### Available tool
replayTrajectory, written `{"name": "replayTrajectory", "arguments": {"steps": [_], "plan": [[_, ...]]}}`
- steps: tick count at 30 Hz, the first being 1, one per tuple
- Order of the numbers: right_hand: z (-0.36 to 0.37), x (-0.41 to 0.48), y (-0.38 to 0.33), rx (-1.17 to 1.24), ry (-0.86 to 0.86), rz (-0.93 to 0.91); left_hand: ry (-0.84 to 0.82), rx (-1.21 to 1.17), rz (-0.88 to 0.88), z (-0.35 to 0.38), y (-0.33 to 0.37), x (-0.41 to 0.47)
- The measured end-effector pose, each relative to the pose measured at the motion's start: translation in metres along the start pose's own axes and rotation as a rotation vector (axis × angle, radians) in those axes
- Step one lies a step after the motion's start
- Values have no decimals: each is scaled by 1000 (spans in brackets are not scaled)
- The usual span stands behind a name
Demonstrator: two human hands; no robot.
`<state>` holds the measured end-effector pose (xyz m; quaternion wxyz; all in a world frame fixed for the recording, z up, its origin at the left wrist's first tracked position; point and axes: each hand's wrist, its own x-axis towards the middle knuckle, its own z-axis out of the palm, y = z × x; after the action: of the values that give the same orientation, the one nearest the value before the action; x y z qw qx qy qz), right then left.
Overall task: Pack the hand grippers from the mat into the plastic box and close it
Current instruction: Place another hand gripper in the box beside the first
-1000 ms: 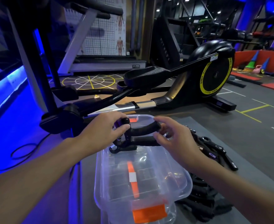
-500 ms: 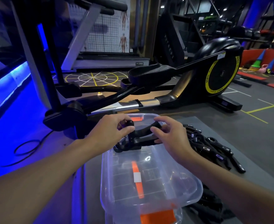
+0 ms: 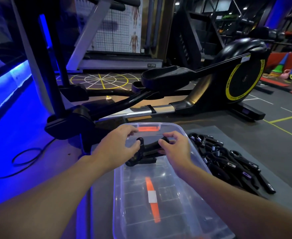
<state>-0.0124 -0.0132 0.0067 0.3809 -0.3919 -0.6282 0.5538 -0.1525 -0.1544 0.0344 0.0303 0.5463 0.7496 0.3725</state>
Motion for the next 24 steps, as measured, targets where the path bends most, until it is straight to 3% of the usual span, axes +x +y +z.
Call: {"name": "replayTrajectory", "arguments": {"steps": [6,18,24], "plan": [[18,32,45,-80,41,75,-201,300,-130,14,-26,-6],[56,61,139,43,139,311,-249,292,-144,22,-65,-14],[58,72,150,71,113,297,-273,279,-149,27,-69,-11]]}}
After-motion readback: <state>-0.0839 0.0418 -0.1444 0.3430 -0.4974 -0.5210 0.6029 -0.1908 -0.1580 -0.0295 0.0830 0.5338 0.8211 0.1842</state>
